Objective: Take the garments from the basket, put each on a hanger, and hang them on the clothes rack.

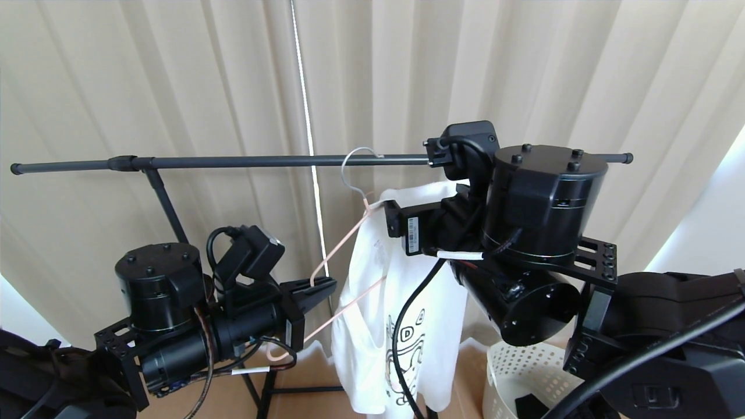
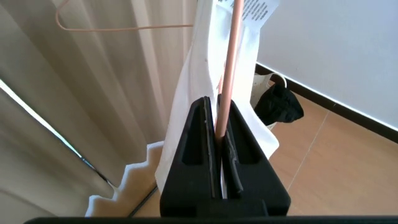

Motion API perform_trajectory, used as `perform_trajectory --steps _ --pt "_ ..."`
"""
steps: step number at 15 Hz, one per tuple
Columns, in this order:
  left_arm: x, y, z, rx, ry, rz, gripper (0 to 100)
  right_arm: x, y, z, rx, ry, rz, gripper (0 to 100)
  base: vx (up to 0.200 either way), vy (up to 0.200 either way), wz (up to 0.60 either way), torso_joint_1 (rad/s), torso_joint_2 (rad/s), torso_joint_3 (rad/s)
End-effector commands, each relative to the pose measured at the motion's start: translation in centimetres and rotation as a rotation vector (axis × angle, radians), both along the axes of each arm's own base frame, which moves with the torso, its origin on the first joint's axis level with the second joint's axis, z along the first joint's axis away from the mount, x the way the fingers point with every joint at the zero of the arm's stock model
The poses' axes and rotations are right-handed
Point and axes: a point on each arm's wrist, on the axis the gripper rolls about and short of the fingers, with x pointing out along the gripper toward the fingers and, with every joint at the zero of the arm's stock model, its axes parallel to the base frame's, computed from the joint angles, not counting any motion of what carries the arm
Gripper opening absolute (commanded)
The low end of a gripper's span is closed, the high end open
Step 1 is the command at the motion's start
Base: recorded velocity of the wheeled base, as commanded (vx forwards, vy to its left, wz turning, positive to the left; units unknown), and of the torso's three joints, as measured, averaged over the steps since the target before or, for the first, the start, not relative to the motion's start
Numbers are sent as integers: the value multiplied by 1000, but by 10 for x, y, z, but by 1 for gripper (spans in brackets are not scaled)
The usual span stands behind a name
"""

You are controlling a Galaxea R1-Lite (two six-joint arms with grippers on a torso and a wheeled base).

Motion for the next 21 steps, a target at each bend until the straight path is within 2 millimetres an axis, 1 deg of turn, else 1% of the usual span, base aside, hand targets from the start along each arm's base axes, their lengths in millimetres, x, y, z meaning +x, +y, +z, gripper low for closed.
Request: perform_trajectory --steps 1,6,8,10,13,14,15,16,18,19,20,21 --pt "2 2 0 -1 -2 9 0 -3 2 0 2 0 10 100 0 0 0 0 0 0" --pt "4 3 2 -15 0 19 0 -5 2 -1 0 2 13 100 0 0 0 0 0 0" --pt "4 3 3 -15 -2 20 0 -14 8 -4 -11 8 44 100 0 0 0 0 0 0" --pt "3 5 2 -15 -6 21 0 -19 7 -10 -32 22 55 100 0 0 0 0 0 0" --pt "6 9 2 -24 -18 34 0 -27 -3 -7 -43 25 87 100 0 0 0 0 0 0" --pt "4 10 -1 -16 -7 31 0 -30 -13 -5 -54 28 154 100 0 0 0 0 0 0" --pt "4 10 -2 -13 -3 27 0 -30 -16 -5 -54 29 163 100 0 0 0 0 0 0" --pt "0 13 -5 -16 13 -35 0 -32 -45 -12 -117 53 260 100 0 0 0 0 0 0" --pt "-2 17 -7 -20 29 -79 0 -38 -69 -14 -179 46 372 100 0 0 0 0 0 0" --pt "-3 18 -8 -21 32 -87 0 -41 -75 -14 -193 41 406 100 0 0 0 0 0 0" --pt "-4 20 -11 -20 47 -104 0 -43 -90 -12 -231 47 461 100 0 0 0 0 0 0" --pt "-6 21 -14 -12 58 -126 0 -46 -99 -14 -242 80 503 100 0 0 0 0 0 0"
